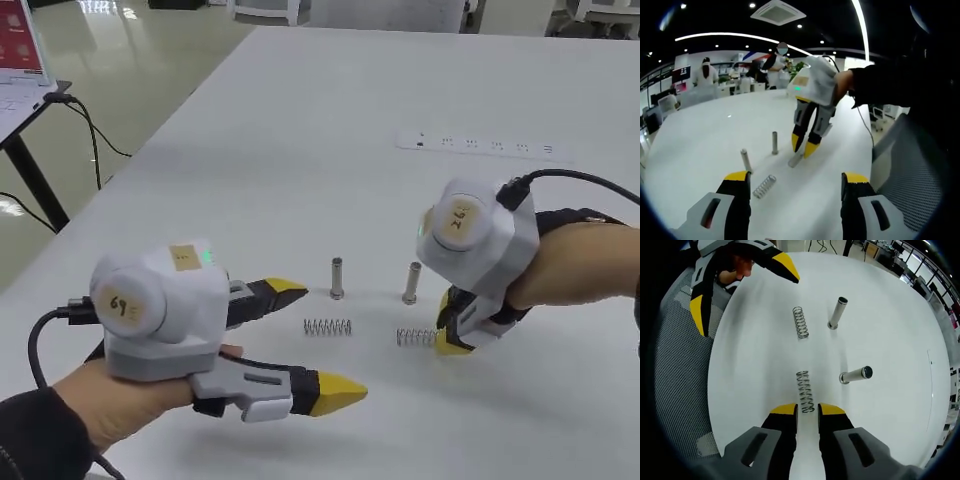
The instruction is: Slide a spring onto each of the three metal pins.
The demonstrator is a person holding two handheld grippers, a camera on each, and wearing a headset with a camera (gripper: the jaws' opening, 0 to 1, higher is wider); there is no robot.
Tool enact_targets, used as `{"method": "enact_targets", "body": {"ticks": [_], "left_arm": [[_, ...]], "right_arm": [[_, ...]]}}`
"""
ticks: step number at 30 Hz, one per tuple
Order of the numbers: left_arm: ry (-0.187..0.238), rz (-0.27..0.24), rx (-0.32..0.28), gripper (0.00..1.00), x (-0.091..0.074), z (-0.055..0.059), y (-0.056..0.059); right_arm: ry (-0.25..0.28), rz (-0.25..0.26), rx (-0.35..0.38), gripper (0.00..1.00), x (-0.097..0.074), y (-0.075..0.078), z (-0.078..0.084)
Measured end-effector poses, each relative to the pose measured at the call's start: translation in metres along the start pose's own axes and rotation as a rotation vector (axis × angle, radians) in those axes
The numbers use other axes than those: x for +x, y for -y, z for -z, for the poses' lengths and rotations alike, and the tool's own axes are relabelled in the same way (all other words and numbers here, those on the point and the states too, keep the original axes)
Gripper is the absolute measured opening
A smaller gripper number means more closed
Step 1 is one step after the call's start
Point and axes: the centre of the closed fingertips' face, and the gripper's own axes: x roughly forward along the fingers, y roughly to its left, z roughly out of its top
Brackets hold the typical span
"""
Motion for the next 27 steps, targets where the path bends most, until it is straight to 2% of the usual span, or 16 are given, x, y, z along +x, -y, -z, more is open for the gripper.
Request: {"method": "enact_targets", "body": {"ticks": [4,12,16,25,27], "left_arm": [[-0.002,0.002,0.0,0.7,0.0004,0.0002,0.0007],[-0.008,0.009,0.0,0.69,0.0017,0.0015,0.0019],[-0.009,0.012,0.002,0.69,0.0021,0.0015,0.0027],[-0.015,0.02,0.009,0.68,0.0028,0.0016,0.0055],[-0.018,0.024,0.012,0.68,0.0033,0.0018,0.0066]], "right_arm": [[-0.014,-0.004,-0.008,0.12,0.0038,-0.0012,0.0024],[-0.002,-0.017,0.014,0.1,0.0022,-0.001,0.001],[-0.011,-0.016,0.025,0.1,0.0027,-0.001,0.0003],[-0.037,-0.018,0.119,0.08,0.0034,0.0033,-0.0001],[-0.037,-0.019,0.118,0.08,0.0033,0.0025,0.0001]]}}
